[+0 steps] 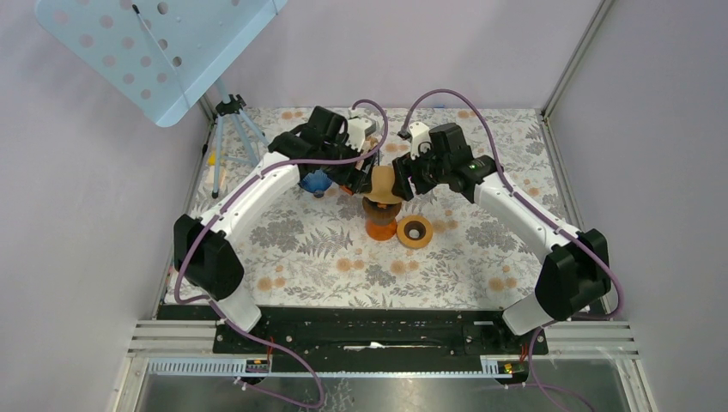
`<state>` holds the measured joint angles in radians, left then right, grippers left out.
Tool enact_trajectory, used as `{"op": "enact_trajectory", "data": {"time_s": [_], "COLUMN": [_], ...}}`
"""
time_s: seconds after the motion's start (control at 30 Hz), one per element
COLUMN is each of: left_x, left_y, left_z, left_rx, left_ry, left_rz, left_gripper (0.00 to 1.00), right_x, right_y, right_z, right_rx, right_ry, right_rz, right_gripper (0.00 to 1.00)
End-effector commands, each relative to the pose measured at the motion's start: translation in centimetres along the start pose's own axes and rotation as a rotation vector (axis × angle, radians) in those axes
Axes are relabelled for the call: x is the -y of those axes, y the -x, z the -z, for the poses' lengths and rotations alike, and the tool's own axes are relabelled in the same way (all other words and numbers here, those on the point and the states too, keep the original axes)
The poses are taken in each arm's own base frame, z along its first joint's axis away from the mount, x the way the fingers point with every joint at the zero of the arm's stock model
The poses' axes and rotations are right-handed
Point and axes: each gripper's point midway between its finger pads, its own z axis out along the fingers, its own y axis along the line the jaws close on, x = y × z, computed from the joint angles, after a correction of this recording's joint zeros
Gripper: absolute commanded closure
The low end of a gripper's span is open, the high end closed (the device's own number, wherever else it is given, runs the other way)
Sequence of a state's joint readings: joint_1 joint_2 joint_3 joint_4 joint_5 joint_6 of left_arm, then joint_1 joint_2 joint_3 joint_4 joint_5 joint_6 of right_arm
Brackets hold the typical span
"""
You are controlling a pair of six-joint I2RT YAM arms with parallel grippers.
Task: Place the coffee filter in the dripper
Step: Place the coffee filter in the coffee dripper.
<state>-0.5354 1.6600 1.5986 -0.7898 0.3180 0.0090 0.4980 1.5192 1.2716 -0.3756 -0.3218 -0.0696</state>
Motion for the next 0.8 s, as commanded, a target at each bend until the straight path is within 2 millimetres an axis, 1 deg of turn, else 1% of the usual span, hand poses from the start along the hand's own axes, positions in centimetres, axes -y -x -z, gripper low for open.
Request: {"op": "enact_trajectory", "data": {"time_s": [0.0, 0.23, 0.4, 0.73, 0.77], "left_x": [-0.4, -0.7, -0.7, -1.0, -0.9], "left_y": [0.0, -1.1, -0.9, -1.5, -1.5], "left_z": [-0.9, -1.6, -1.7, -2.0, -2.1], "left_rx": [0.018, -0.001, 0.004, 0.006, 0.004], "left_ry": [-0.003, -0.001, -0.002, 0.002, 0.002], "left_rz": [0.005, 0.012, 0.011, 0.011, 0.033], "left_gripper": [0.25, 0.25, 0.25, 0.24, 0.24], "right_x": [0.0, 0.1, 0.0, 0.3, 0.4], "right_y": [1.8, 1.6, 1.4, 0.8, 0.8], "right_z": [0.0, -0.2, -0.5, -1.1, -1.1], "right_rx": [0.042, 0.033, 0.025, 0.007, 0.006], "right_ry": [-0.024, -0.027, -0.023, -0.035, -0.039], "right_rz": [0.016, 0.012, 0.011, 0.003, 0.004], "right_gripper": [0.28, 0.28, 0.28, 0.28, 0.28]}}
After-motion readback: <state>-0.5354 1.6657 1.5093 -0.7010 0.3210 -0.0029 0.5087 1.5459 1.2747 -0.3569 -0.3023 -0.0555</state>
